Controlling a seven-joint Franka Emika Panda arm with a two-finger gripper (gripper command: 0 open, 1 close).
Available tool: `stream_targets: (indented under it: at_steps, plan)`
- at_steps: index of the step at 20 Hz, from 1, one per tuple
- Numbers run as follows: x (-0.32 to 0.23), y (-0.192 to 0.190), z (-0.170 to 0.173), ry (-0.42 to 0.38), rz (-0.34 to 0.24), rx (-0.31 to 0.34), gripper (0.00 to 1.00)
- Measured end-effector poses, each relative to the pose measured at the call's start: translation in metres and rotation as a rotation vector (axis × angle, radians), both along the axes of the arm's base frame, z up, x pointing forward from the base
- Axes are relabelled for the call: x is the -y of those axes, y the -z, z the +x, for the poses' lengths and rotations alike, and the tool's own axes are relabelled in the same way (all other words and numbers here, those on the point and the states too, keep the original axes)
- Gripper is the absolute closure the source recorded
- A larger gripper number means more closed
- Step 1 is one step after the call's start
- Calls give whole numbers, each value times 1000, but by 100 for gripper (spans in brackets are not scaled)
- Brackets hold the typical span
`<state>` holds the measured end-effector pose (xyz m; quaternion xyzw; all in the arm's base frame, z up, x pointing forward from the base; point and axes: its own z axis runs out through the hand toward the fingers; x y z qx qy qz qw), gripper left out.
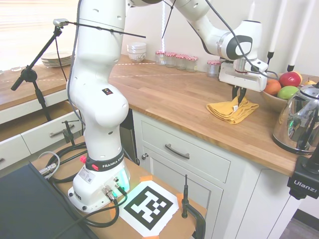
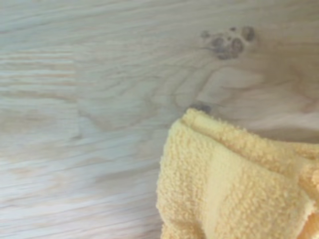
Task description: Wipe the counter
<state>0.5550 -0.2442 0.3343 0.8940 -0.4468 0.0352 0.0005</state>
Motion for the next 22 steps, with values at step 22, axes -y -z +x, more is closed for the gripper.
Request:
stream_targets:
  at_steps: [22]
  plan:
    - [-298, -1, 25, -134, -57, 4, 100]
